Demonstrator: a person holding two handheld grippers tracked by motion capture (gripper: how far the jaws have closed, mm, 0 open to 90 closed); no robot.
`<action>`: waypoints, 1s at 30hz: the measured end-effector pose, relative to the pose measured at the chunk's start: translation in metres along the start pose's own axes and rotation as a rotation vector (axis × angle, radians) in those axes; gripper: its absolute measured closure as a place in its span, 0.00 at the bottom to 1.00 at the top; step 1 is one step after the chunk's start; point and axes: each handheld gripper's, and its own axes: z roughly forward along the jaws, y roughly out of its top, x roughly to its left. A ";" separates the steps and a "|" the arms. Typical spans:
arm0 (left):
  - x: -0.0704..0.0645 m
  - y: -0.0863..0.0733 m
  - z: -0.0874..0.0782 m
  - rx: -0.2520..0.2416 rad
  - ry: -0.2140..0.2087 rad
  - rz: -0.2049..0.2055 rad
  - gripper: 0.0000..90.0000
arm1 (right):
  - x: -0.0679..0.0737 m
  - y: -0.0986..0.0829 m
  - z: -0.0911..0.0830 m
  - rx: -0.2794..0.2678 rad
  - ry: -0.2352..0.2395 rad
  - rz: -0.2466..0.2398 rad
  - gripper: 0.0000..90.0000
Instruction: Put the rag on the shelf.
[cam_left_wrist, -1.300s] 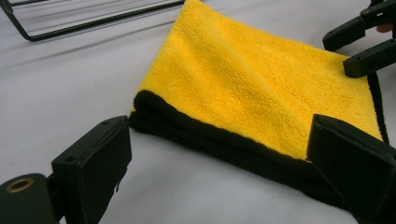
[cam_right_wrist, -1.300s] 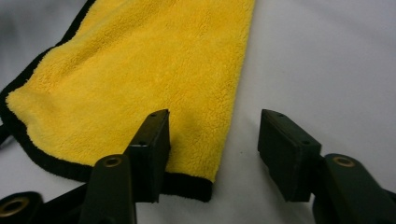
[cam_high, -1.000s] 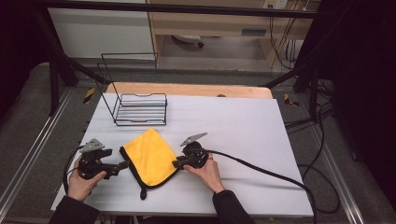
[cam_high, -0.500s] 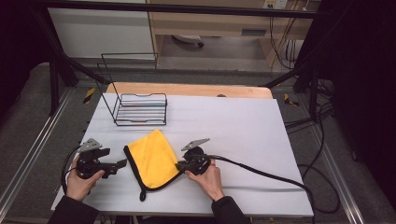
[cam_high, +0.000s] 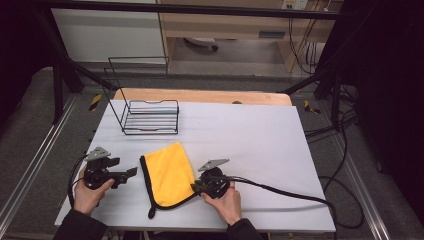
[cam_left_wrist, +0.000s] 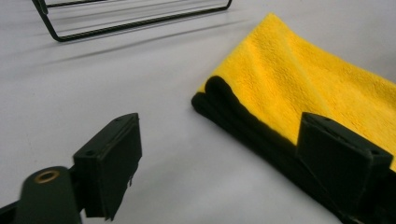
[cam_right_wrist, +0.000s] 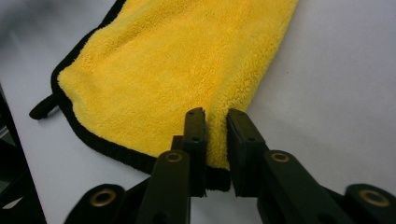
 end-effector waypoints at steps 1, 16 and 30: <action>0.001 0.002 0.004 0.003 0.002 -0.005 0.19 | -0.002 0.002 -0.004 -0.019 -0.003 -0.026 0.77; 0.010 0.020 0.048 0.048 0.025 -0.062 0.53 | -0.052 0.060 0.012 -0.182 0.009 -0.007 0.48; 0.007 0.019 0.057 0.110 -0.017 -0.030 0.81 | -0.068 0.099 0.086 -0.063 0.010 -0.062 0.68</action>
